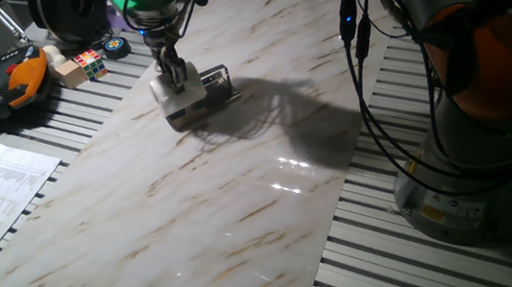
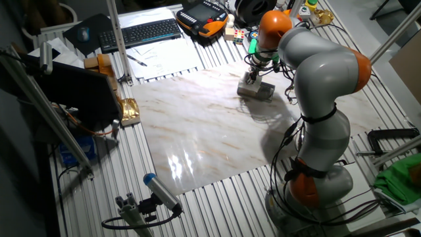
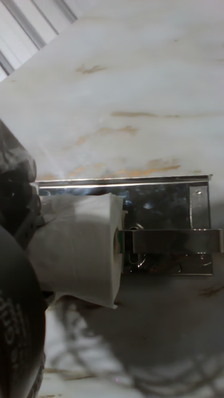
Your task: Take the roll of paper down from the shelf
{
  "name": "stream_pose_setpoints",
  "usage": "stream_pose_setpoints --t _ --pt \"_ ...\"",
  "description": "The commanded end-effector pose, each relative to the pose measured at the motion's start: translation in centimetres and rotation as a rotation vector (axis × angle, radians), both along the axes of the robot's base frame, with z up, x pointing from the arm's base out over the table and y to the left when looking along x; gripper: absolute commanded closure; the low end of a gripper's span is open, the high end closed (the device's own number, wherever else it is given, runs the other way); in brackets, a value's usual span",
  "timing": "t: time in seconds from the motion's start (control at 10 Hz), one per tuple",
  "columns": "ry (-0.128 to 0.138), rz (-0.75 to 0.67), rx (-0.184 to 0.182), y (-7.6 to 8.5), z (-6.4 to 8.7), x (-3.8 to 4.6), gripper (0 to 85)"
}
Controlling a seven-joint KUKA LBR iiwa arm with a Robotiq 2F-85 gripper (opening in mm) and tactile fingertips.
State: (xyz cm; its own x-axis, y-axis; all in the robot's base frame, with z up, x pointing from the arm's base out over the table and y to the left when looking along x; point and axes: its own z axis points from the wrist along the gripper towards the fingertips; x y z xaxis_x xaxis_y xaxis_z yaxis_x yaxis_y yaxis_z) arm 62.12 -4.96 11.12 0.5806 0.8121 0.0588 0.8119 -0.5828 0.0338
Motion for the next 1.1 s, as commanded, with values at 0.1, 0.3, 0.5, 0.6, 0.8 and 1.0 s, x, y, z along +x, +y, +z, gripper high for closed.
stream_pose_setpoints --t 0.1,0.3,0.5,0.6,0.8,1.0 --pt "-0.003 0.005 0.001 0.5 -0.1 0.24 59.3" --pt "-0.005 0.005 -0.004 1.0 -0.1 0.44 58.3" --pt "-0.003 0.002 -0.005 1.4 -0.1 0.48 58.0" --pt "-0.005 0.008 -0.005 1.5 -0.1 0.49 58.0" --pt "-0.005 0.032 -0.009 1.5 0.0 0.53 58.0" --pt "0.013 0.060 -0.050 1.5 0.0 0.53 57.0"
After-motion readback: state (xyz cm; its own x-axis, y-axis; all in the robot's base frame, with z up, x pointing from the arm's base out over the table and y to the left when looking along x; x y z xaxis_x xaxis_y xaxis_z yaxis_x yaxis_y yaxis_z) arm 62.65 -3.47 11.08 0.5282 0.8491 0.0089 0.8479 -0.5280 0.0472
